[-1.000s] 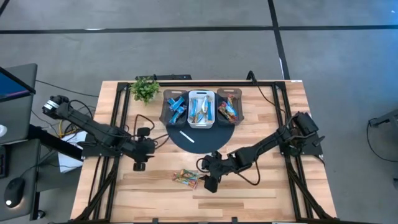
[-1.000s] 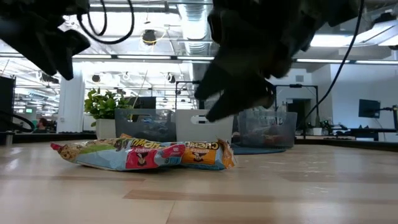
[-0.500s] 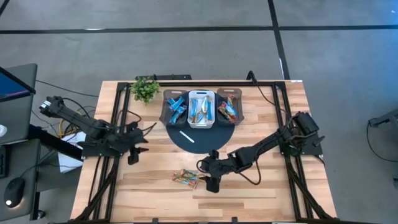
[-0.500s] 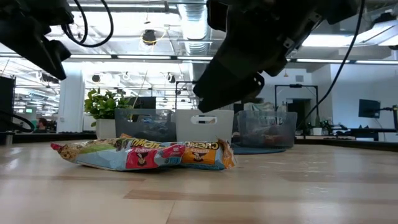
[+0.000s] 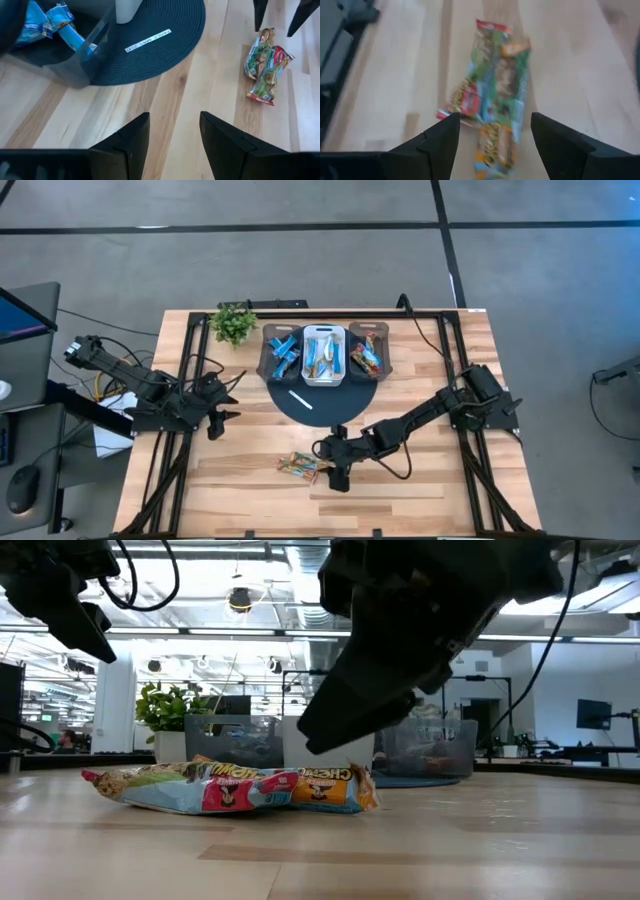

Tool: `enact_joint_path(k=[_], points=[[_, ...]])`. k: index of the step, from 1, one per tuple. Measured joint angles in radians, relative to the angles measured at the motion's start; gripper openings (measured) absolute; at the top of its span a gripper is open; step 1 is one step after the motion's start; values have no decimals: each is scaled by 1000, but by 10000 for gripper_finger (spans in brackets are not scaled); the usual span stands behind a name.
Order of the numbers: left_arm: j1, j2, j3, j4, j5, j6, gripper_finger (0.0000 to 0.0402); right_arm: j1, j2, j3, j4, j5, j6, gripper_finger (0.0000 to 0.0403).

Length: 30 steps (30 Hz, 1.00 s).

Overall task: Pick and place Granola Bars by type
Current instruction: Put the orange granola bar into the white bin

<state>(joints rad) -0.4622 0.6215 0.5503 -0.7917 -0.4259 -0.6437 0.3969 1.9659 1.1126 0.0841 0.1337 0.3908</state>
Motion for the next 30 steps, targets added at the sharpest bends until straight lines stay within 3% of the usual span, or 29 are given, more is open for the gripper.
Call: enact_joint_path(k=[11, 20, 30], points=[[0, 0, 0, 49, -7, 12, 167, 2, 60, -1, 26, -84, 2, 239], [0, 0, 0, 50, -8, 7, 167, -22, 71, 2, 14, -63, 147, 235], [0, 0, 0, 49, -27, 7, 167, -39, 70, 2, -2, -52, 293, 137]])
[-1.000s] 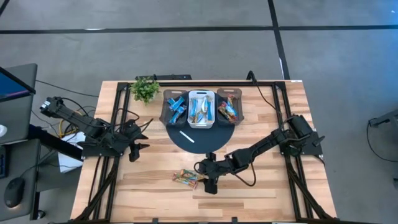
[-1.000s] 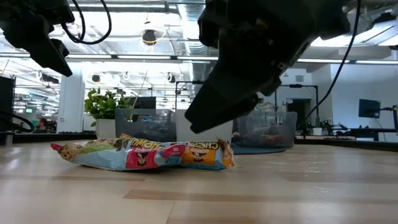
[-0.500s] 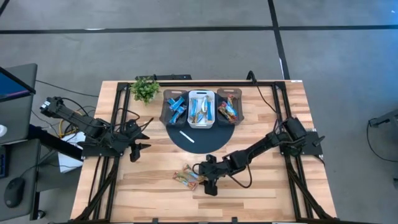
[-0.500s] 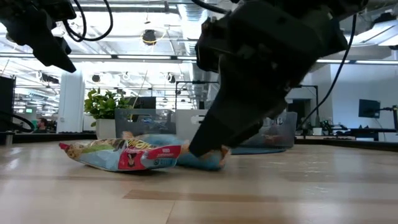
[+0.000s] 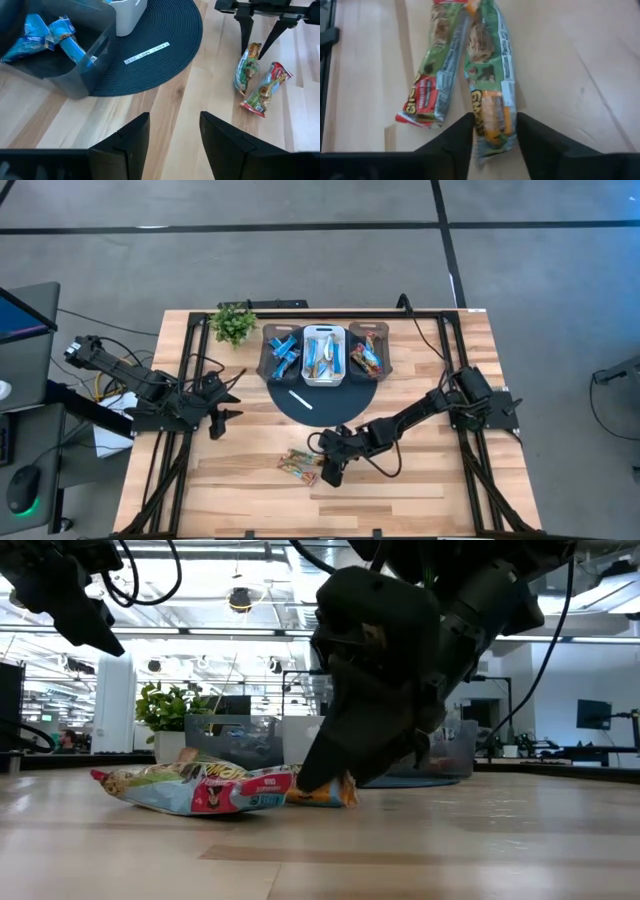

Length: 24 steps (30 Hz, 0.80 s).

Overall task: Pick and place Granola Bars by type
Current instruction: Put the orange granola bar into the white bin

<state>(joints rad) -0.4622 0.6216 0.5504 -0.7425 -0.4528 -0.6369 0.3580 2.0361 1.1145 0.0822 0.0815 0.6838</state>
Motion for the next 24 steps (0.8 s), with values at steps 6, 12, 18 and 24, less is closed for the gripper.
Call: enact_joint_path(k=[6, 12, 18, 24], points=[[0, 0, 0, 0, -7, 0, 167, -7, -2, 1, -21, 8, 90, 65], [0, 0, 0, -1, -7, 1, 167, -5, -13, -2, -17, 85, 114, 36], [0, 0, 0, -9, -7, 2, 167, -19, -75, 1, 19, 208, 102, 47], [0, 0, 1, -10, -16, 19, 167, -70, -185, 0, 5, 351, 60, 31]])
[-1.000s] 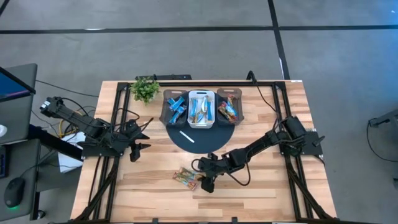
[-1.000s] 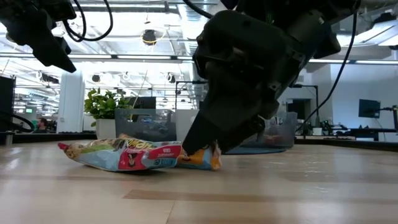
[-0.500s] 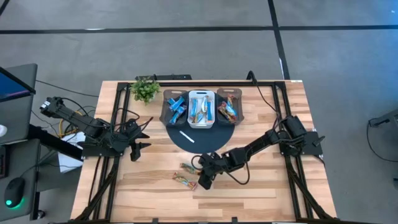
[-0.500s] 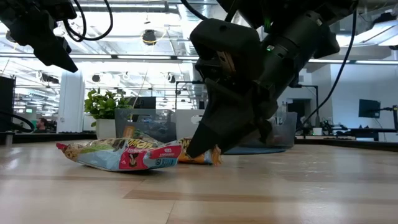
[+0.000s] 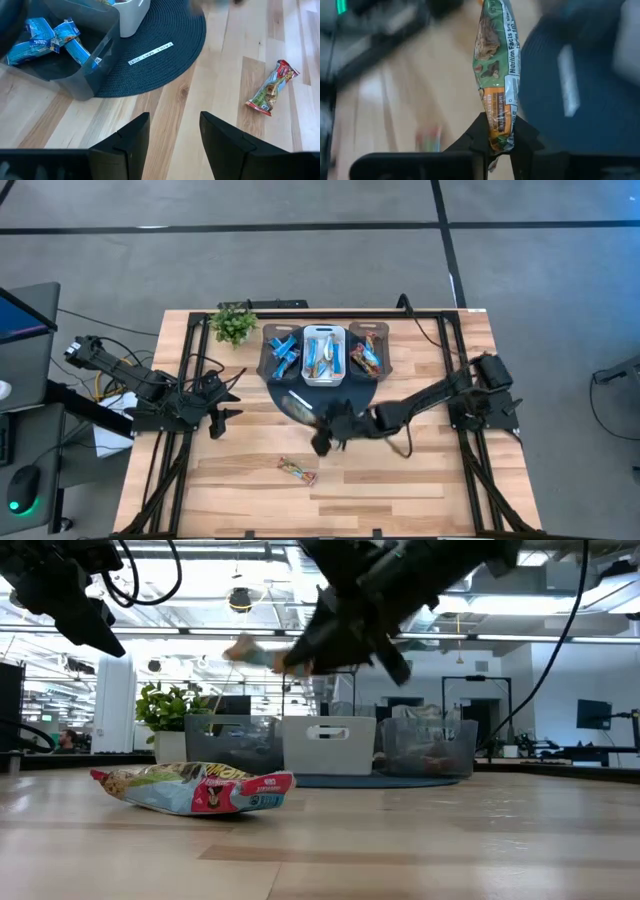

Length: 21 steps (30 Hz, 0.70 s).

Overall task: Pick and place Granola Bars by type
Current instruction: Put the orange granola bar into the white bin

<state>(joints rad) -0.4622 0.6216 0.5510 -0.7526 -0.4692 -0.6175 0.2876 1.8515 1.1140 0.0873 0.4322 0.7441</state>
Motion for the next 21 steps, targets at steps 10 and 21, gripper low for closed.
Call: enact_joint_path(k=[10, 21], points=[[0, 0, 0, 4, -42, 0, 167, -223, -152, 1, -246, 187, 178, 37], [0, 0, 0, 10, -55, -34, 167, -450, -128, -1, -254, -121, 164, 58]])
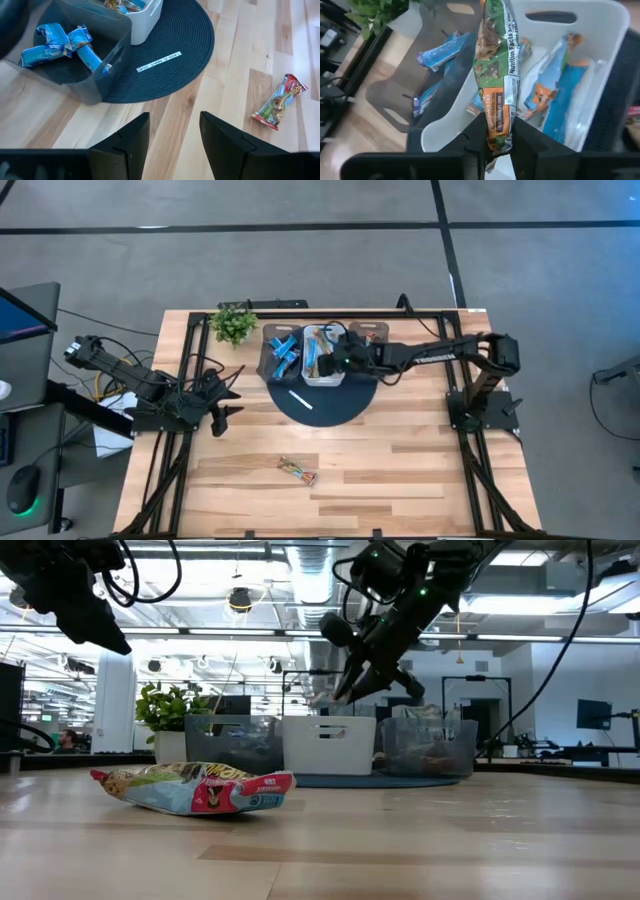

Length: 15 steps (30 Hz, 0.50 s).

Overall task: Pick and place Granola Bars by type
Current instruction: Put the orange granola bar into the white bin, then put the red granola bar into the right black bin

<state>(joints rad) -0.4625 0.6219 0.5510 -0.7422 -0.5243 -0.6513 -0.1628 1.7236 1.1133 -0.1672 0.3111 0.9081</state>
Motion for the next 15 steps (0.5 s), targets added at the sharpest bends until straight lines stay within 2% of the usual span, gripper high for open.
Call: enact_joint_path(k=[5, 11, 15], points=[[0, 0, 0, 0, -8, -14, 167, -25, -1, 0, 14, -18, -52, 84], [0, 0, 0, 0, -16, -31, 167, -33, -10, 2, 44, -22, -98, 150], [0, 0, 0, 0, -16, -47, 167, 3, -28, 2, 54, 3, -183, 187]])
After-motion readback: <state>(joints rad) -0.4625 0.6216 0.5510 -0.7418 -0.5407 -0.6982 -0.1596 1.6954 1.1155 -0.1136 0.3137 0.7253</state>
